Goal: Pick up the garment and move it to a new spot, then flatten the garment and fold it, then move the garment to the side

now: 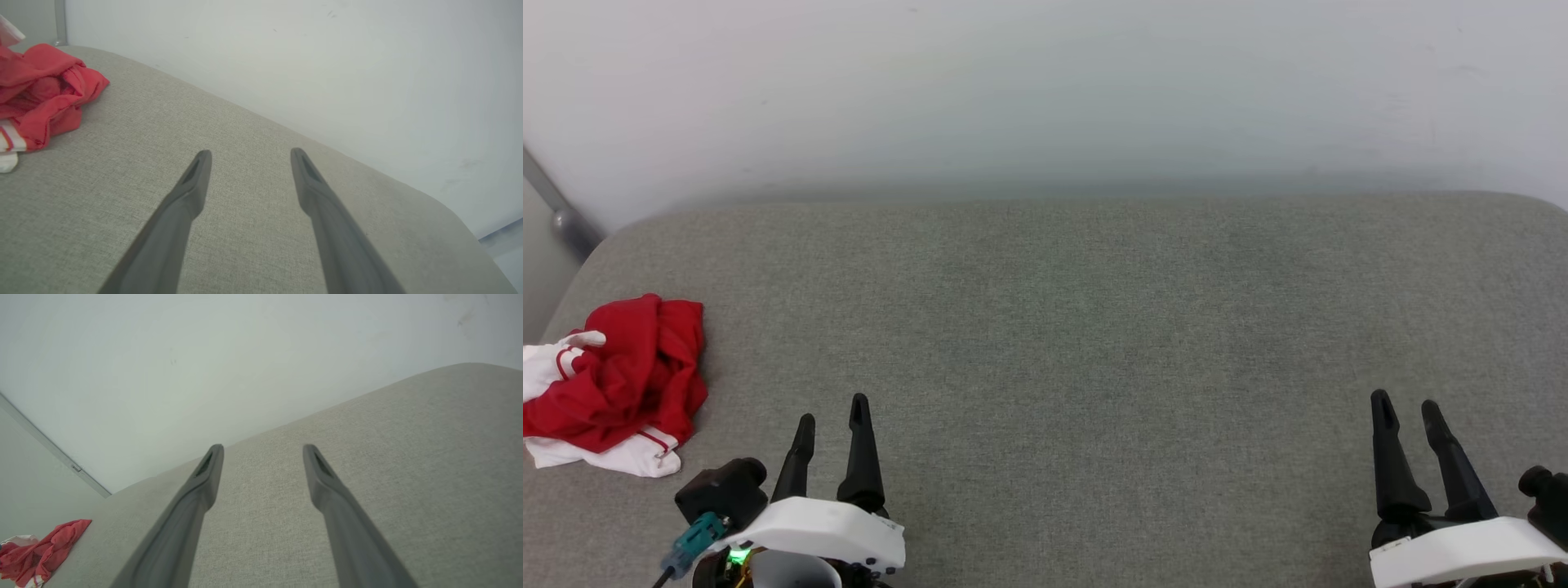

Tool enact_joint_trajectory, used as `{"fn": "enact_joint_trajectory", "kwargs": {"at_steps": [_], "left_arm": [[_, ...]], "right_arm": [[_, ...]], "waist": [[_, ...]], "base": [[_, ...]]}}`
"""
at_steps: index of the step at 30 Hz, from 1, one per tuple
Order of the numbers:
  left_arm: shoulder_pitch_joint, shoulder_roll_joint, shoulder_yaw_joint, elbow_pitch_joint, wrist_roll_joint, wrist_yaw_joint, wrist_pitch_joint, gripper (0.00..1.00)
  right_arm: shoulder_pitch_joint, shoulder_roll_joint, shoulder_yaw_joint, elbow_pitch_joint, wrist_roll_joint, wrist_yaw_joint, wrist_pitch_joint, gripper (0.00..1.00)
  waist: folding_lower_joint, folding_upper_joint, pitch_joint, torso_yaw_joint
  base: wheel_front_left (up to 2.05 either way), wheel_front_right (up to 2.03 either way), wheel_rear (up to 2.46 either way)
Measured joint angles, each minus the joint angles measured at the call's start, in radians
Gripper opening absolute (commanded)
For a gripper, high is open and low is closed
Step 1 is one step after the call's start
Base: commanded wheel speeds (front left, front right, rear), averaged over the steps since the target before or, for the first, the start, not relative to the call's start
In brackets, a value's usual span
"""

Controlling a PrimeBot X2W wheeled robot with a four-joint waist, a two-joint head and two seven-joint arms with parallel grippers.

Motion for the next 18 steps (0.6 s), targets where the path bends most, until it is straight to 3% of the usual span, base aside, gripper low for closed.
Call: {"fn": "enact_joint_trajectory", "kwargs": {"at_steps": [18], "left_arm": [[0.014, 0.006, -0.039, -0.023, 0.178, 0.013, -0.046, 1.0]], "right_arm": [[0.03, 0.0, 0.008, -0.037, -0.187, 0.0, -0.047, 1.0]], "waist": [[0.0, 0.0, 0.004, 0.007]], "base": [[0.0, 0.0, 0.0]]}}
